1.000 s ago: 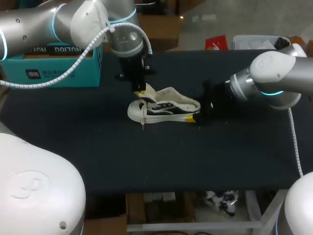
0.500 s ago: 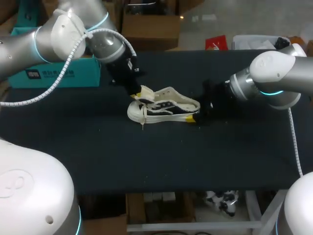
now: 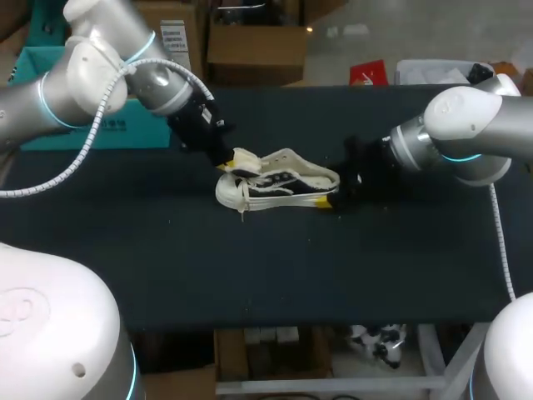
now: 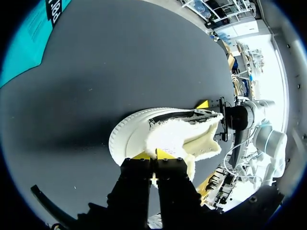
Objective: Open the shoe tongue, take the insole out of the shoe, put the insole back into the shoe, and pack the shoe into the shoebox
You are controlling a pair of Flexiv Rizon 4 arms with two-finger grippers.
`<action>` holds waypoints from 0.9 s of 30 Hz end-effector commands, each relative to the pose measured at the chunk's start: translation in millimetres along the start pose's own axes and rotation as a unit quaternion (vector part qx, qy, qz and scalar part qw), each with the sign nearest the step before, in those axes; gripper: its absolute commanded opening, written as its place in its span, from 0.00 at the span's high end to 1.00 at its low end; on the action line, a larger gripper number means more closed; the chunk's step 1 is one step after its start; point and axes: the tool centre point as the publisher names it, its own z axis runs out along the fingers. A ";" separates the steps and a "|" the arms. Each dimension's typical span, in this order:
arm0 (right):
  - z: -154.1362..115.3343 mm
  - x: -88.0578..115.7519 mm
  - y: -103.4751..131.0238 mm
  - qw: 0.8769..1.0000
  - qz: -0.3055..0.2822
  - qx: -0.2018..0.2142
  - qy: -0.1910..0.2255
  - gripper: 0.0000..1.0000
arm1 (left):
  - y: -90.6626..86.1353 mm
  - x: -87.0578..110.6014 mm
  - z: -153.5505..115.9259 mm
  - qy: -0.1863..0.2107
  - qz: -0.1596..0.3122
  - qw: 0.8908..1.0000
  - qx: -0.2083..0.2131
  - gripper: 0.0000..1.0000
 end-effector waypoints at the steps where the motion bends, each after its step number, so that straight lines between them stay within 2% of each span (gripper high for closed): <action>1: 3.5 -0.7 -9.5 1.000 0.000 0.000 0.000 1.00 | 1.7 -13.4 -3.7 0.016 0.000 1.000 0.002 1.00; 14: 3.5 -0.7 -9.5 1.000 0.000 0.000 0.000 1.00 | 1.7 -13.4 -3.7 0.016 0.000 1.000 0.002 1.00; 17: 3.5 -0.7 -9.5 1.000 0.000 0.000 0.000 1.00 | -3.8 -9.8 3.0 0.013 -0.001 1.000 -0.007 1.00; 18: 3.5 -0.7 -9.5 1.000 0.000 0.000 0.000 1.00 | -4.8 -8.7 4.2 0.012 -0.001 1.000 -0.009 0.86; 19: 3.5 -0.7 -9.5 1.000 0.000 0.000 0.000 1.00 | -5.2 -8.2 4.5 0.013 0.001 1.000 -0.011 0.57; 20: 3.5 -0.7 -9.5 1.000 0.000 0.000 0.000 1.00 | -5.6 -7.0 4.4 0.014 0.003 1.000 -0.012 0.04; 22: 3.5 -0.7 -9.5 1.000 0.000 0.000 0.000 1.00 | -6.1 -4.8 2.5 0.016 0.006 1.000 -0.011 0.00; 27: 3.5 -0.7 -9.5 1.000 0.000 0.000 0.000 1.00 | -6.7 0.4 -4.8 0.021 0.012 1.000 -0.007 0.00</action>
